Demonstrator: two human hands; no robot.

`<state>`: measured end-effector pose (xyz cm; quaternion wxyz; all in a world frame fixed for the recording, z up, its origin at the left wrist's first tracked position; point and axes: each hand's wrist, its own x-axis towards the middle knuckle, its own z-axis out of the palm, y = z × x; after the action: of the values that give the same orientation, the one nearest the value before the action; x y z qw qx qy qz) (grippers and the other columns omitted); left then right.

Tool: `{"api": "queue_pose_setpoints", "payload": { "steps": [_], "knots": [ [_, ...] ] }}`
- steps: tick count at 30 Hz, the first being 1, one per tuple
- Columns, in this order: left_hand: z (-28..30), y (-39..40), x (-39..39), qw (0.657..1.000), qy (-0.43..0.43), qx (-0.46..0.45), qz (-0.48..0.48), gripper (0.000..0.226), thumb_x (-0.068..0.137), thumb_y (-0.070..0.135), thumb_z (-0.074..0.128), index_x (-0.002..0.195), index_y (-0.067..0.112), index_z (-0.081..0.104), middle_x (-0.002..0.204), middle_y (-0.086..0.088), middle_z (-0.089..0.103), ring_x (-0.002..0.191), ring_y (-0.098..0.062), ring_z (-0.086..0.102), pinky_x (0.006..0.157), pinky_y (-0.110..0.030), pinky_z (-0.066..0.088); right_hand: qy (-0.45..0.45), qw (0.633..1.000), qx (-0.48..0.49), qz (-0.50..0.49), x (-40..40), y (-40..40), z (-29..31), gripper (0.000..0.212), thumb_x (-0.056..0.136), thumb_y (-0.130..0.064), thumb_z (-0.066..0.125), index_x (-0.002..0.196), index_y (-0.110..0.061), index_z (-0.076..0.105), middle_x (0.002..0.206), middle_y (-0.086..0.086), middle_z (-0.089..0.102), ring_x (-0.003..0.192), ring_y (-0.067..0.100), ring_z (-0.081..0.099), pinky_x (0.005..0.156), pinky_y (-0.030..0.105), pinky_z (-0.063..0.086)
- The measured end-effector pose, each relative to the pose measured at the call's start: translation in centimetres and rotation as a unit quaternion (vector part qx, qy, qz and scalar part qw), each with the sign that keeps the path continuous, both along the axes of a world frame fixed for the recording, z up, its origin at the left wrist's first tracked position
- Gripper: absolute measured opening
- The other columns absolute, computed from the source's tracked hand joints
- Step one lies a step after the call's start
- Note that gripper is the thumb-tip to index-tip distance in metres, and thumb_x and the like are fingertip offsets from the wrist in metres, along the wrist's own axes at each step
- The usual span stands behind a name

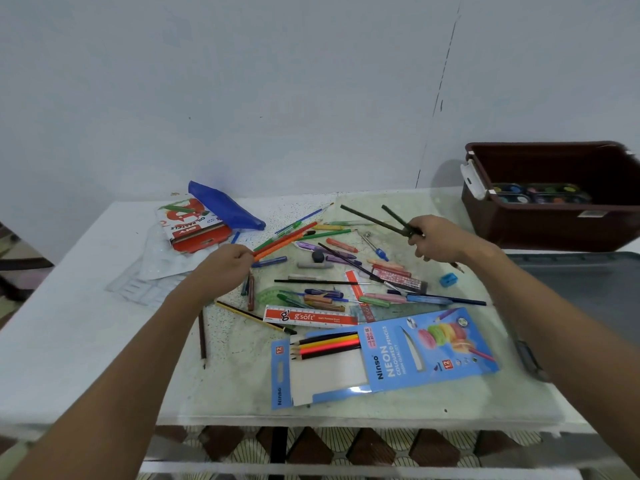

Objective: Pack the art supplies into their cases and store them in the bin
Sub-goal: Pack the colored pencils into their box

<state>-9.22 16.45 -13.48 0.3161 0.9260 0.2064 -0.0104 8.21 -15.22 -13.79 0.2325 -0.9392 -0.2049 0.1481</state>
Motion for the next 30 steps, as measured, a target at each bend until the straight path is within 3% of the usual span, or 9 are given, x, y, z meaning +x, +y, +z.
{"api": "queue_pose_setpoints", "payload": {
  "steps": [4,7,10,14,17,20,24,27,30],
  "knots": [
    [-0.2,-1.5,0.4,0.988,0.035,-0.111,0.099,0.033,0.096,0.026,0.036,0.089,0.006,0.062,0.073,-0.007,0.046,0.060,-0.017,0.039,0.054,-0.026,0.031,0.136,0.972,0.181,-0.070,-1.7,-0.3,1.0,0.009,0.098,-0.011,0.040,0.105,-0.007,0.044,0.086,0.010,0.057,0.063,0.019,0.054,0.057,0.031,0.053],
    [-0.3,-3.4,0.0,0.989,0.048,-0.122,0.069,0.043,0.100,0.045,0.038,0.092,0.009,0.062,0.073,-0.005,0.047,0.061,-0.016,0.042,0.055,-0.027,0.036,0.219,0.934,0.256,-0.119,-2.8,0.3,1.2,0.016,0.097,-0.011,0.032,0.106,-0.009,0.045,0.072,0.005,0.043,0.055,0.014,0.036,0.047,0.028,0.038],
    [-0.7,-4.4,-0.7,0.990,0.011,-0.141,0.029,0.036,0.101,0.040,0.041,0.091,0.012,0.061,0.070,-0.006,0.050,0.058,-0.016,0.046,0.056,-0.031,0.042,0.289,0.905,0.285,-0.131,-4.0,0.5,0.3,0.023,0.093,-0.013,0.035,0.107,-0.007,0.052,0.064,0.000,0.033,0.050,0.012,0.026,0.043,0.025,0.025],
    [-0.9,-5.9,-2.5,0.966,-0.030,-0.253,0.054,0.025,0.100,0.029,0.048,0.096,0.010,0.065,0.075,-0.006,0.066,0.069,-0.017,0.064,0.073,-0.037,0.056,0.155,0.978,0.142,-0.013,-6.6,0.0,-0.6,0.020,0.097,-0.029,0.047,0.089,-0.012,0.055,0.065,-0.001,0.042,0.056,0.015,0.039,0.050,0.028,0.033],
    [-1.0,-8.4,-4.2,0.918,-0.042,-0.379,0.108,0.029,0.096,0.034,0.054,0.097,0.009,0.069,0.086,-0.005,0.069,0.085,-0.019,0.064,0.080,-0.039,0.056,0.056,0.993,0.038,0.098,-8.2,-0.5,-1.5,0.014,0.101,-0.029,0.042,0.089,-0.023,0.046,0.081,-0.004,0.051,0.071,0.014,0.049,0.061,0.030,0.036],
    [-1.2,-11.1,-5.3,0.931,-0.031,-0.333,0.144,0.029,0.093,0.039,0.057,0.097,0.015,0.072,0.076,0.004,0.059,0.074,-0.013,0.050,0.071,-0.029,0.044,0.027,0.987,-0.027,0.159,-9.4,-0.7,-2.7,0.013,0.100,-0.030,0.043,0.099,-0.019,0.051,0.089,-0.003,0.057,0.079,0.020,0.056,0.067,0.034,0.043],
    [-1.8,-13.3,-6.3,0.936,-0.012,-0.310,0.165,0.031,0.092,0.038,0.060,0.097,0.009,0.070,0.065,-0.002,0.047,0.061,-0.017,0.041,0.054,-0.029,0.039,-0.035,0.980,-0.019,0.195,-10.0,-0.7,-4.2,0.015,0.097,-0.030,0.052,0.091,-0.016,0.057,0.079,-0.002,0.056,0.072,0.019,0.053,0.054,0.025,0.034],
    [-2.6,-14.0,-7.3,0.922,0.000,-0.340,0.184,0.031,0.092,0.031,0.063,0.086,0.000,0.065,0.064,-0.006,0.044,0.051,-0.016,0.037,0.043,-0.024,0.030,-0.086,0.974,-0.006,0.210,-10.0,-0.7,-4.9,0.018,0.094,-0.029,0.056,0.099,-0.013,0.065,0.090,0.005,0.064,0.079,0.019,0.055,0.063,0.029,0.039],
    [-3.3,-14.7,-8.6,0.913,-0.004,-0.354,0.206,0.029,0.092,0.023,0.064,0.081,-0.004,0.063,0.062,-0.008,0.051,0.042,-0.015,0.046,0.039,-0.023,0.034,-0.106,0.971,0.023,0.212,-10.1,-0.9,-5.0,0.021,0.092,-0.029,0.060,0.102,-0.011,0.068,0.094,0.006,0.065,0.084,0.019,0.056,0.073,0.031,0.044]
  ]
}}
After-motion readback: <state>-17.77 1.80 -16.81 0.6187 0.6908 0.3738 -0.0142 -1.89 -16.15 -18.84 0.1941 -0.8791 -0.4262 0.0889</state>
